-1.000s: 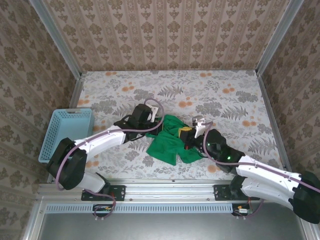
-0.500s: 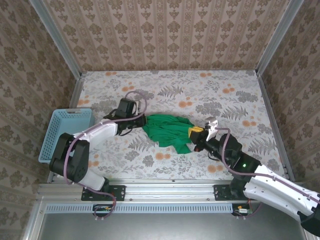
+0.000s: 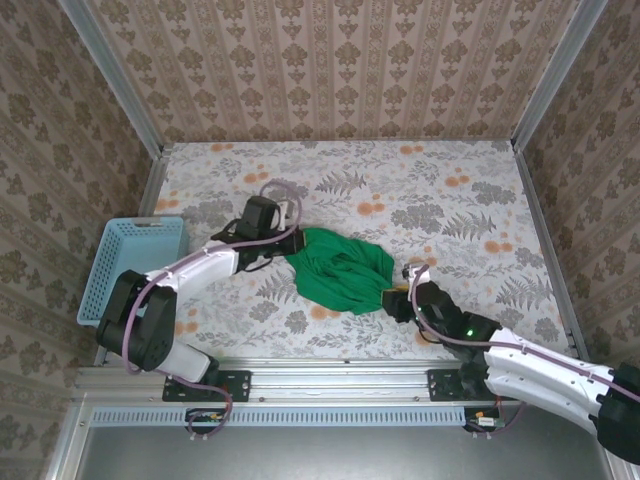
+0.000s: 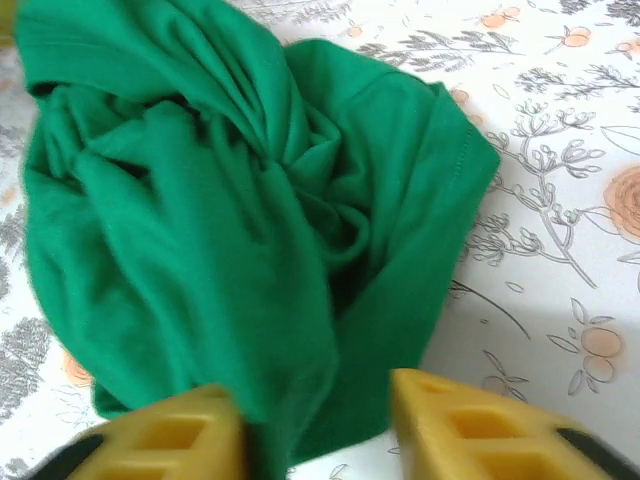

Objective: Fold the inside-out t-shirt

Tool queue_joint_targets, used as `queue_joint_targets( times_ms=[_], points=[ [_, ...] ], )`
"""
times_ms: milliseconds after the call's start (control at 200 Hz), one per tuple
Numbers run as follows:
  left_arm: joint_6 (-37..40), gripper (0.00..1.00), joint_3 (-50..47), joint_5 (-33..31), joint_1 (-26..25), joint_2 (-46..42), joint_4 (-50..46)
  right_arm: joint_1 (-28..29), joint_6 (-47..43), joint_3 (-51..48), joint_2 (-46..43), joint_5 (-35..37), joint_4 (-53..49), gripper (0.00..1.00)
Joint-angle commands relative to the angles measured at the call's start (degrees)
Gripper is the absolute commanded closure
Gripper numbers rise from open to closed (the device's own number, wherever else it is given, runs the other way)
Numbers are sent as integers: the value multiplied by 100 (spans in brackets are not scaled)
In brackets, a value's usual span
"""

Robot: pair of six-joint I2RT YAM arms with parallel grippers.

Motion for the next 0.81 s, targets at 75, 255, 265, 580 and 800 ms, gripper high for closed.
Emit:
queue_joint_targets(
  times_ms=[75,255,265,580,800],
  points=[
    [268,100,90,-55,-461,-455,119,-43,-312,1327,259,302,-983,33],
    [221,100,-62,-132,-574,-742,150,-98,-510,2540,1650,-54,-1552,30],
    [218,100,-58,-140,-572,-751,146,-102,-515,2593,1741,-72,-1579,30],
    [245,100,-3,-181,-574,-831,-1,-105,-752,3495,3674,39,-1565,39],
    [218,100,76,-299,-513,-796,-122,-74,-875,3853,4453,-147,-1566,68]
  ],
)
